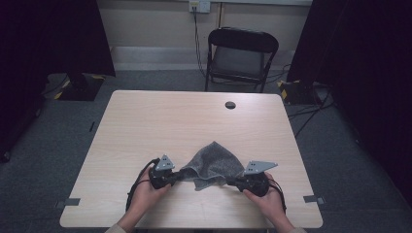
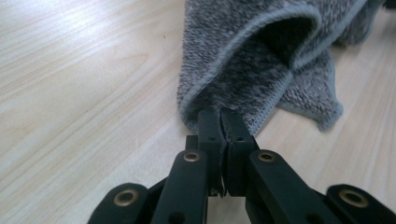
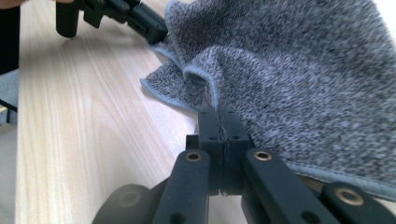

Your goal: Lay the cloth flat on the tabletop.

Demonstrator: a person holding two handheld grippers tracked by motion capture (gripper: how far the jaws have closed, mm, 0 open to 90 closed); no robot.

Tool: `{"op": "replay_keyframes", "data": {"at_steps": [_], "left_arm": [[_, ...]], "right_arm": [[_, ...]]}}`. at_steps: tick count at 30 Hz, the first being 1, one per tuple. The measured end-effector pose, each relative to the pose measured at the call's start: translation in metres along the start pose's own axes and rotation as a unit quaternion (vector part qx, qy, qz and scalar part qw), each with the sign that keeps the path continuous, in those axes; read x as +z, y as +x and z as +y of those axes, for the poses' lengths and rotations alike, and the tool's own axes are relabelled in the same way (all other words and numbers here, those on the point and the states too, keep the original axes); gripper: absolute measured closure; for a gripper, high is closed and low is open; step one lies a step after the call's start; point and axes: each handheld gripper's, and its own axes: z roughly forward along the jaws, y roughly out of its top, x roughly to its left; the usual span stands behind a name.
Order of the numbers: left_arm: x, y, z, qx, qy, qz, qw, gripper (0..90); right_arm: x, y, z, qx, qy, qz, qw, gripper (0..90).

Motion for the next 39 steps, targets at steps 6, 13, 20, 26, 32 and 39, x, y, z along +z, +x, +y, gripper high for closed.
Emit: {"op": "replay_keyframes", "data": {"at_steps": [6, 13, 20, 26, 32, 39], "left_arm": [[-0.021, 0.003, 0.011, -0.002, -0.031, -0.009, 0.9995, 88.6], [-0.040, 0.003, 0.022, -0.006, -0.058, -0.024, 0.9980, 88.4], [-0.055, -0.004, 0.032, 0.012, -0.067, -0.044, 0.9967, 88.4], [-0.068, -0.016, 0.035, 0.024, -0.076, -0.058, 0.9951, 88.4], [-0.076, -0.012, 0.036, 0.015, -0.084, -0.048, 0.9952, 88.2], [-0.077, 0.001, 0.046, 0.011, -0.087, -0.033, 0.9956, 88.1]], "right_arm": [[-0.011, -0.004, 0.005, 0.006, -0.016, -0.002, 0.9999, 89.9], [-0.025, -0.009, 0.013, 0.025, -0.037, -0.004, 0.9990, 89.9], [-0.033, -0.013, 0.022, 0.038, -0.040, 0.003, 0.9985, 90.0], [-0.042, -0.006, 0.028, 0.039, -0.046, 0.012, 0.9981, 90.0], [-0.047, -0.002, 0.027, 0.040, -0.051, 0.009, 0.9978, 90.0], [-0.051, -0.017, 0.036, 0.051, -0.046, -0.009, 0.9976, 90.0]]}}
